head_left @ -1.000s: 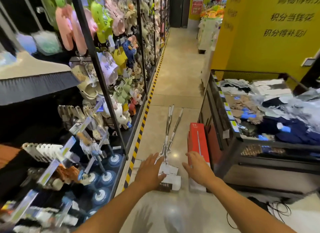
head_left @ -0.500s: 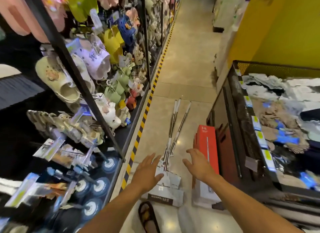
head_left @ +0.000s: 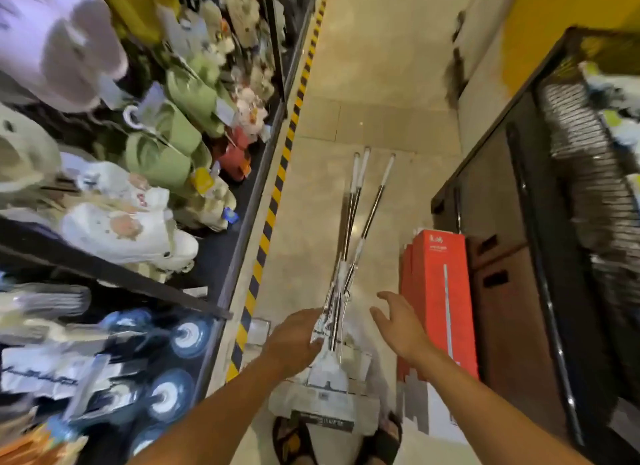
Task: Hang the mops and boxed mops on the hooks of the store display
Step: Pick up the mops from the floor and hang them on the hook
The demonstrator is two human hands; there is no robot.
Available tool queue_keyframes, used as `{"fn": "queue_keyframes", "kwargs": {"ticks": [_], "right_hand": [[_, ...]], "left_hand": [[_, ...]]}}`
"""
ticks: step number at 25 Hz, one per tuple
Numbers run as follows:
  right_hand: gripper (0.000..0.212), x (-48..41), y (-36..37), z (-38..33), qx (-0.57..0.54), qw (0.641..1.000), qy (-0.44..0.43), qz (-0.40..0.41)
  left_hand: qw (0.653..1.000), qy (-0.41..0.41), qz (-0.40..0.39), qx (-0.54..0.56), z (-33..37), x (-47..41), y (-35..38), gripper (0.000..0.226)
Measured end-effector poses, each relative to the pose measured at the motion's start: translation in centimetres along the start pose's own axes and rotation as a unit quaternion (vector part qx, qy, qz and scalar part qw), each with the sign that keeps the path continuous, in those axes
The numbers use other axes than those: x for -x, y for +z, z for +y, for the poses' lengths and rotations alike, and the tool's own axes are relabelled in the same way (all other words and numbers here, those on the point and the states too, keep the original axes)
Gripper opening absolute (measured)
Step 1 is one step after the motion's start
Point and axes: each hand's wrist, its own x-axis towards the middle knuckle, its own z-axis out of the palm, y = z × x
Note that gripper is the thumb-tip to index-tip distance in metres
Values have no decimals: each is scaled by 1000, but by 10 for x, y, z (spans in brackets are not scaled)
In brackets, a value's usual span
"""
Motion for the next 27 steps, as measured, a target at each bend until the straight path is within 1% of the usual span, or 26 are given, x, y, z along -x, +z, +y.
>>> {"fn": "queue_keyframes", "kwargs": {"ticks": [3, 6, 8, 10, 12, 15, 17, 20, 21, 23, 24, 27], "right_hand": [[48, -62, 38, 35, -16, 1000, 15, -17], [47, -115, 89, 85, -36, 998, 31, -42], [47, -143, 115, 116, -53, 997, 34, -40], [47, -169, 134, 150, -71, 996, 40, -22], [48, -187, 146, 180, -84, 995, 49, 1], [43, -208, 167, 217, -77, 996, 51, 4], [41, -220, 179, 232, -80, 996, 46, -2], [40, -231, 193, 246, -96, 995, 30, -4], [42, -233, 196, 249, -104, 994, 25, -8], [43, -233, 199, 250, -129, 991, 30, -13], [42, -233, 199, 249, -145, 989, 39, -12], [39, -233, 199, 242, -176, 982, 63, -11]], "left_hand": [[998, -28, -9, 62, -21, -61, 37, 62], [986, -89, -17, 142, -48, -125, 91, 59], [972, -140, -18, 186, -71, -168, 127, 62], [964, -166, -29, 205, -90, -208, 161, 65], [961, -174, -38, 211, -104, -242, 187, 60], [952, -207, -20, 224, -121, -291, 218, 54], [941, -222, -6, 254, -143, -326, 246, 46], [925, -239, 5, 297, -142, -350, 256, 33], [921, -248, 17, 301, -137, -351, 253, 35], [919, -255, 25, 301, -135, -349, 250, 52], [918, -257, 25, 301, -136, -348, 249, 56], [900, -272, 7, 339, -135, -344, 243, 53]]}}
